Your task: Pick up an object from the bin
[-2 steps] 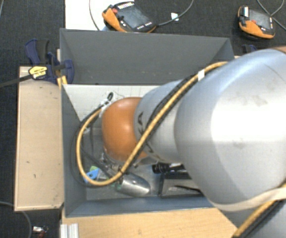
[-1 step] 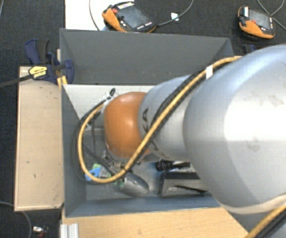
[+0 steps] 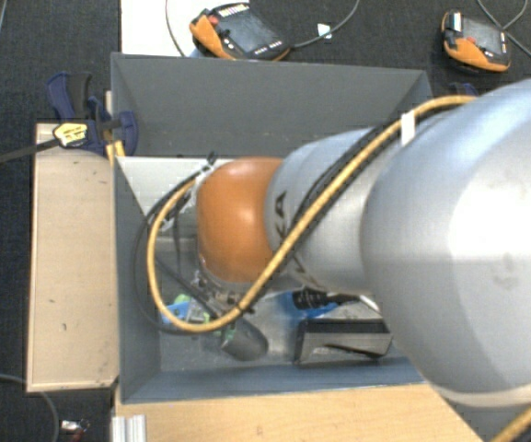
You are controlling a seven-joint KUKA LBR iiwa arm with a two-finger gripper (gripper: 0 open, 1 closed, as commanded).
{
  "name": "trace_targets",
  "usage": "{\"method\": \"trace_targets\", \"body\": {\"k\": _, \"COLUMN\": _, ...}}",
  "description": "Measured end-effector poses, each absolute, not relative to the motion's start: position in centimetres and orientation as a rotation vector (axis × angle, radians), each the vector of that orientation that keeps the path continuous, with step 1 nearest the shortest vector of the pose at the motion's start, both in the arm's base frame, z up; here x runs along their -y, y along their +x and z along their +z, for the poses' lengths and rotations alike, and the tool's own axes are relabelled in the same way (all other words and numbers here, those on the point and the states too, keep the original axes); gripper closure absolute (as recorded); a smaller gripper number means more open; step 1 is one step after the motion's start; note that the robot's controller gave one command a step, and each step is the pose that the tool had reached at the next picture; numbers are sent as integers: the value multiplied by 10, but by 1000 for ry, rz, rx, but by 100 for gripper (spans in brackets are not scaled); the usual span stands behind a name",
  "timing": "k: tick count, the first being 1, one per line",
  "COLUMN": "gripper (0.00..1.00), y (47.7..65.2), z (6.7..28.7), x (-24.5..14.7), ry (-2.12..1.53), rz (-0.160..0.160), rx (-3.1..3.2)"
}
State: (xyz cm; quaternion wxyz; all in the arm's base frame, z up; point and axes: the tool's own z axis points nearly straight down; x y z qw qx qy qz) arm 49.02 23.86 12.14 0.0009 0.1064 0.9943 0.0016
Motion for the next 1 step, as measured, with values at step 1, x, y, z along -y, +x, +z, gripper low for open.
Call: {"method": "trace_targets", "body": {"k": 1, "gripper": 100, "y": 491, "z": 142, "x": -239, "ry": 332, "rz": 8, "rx": -3119}}
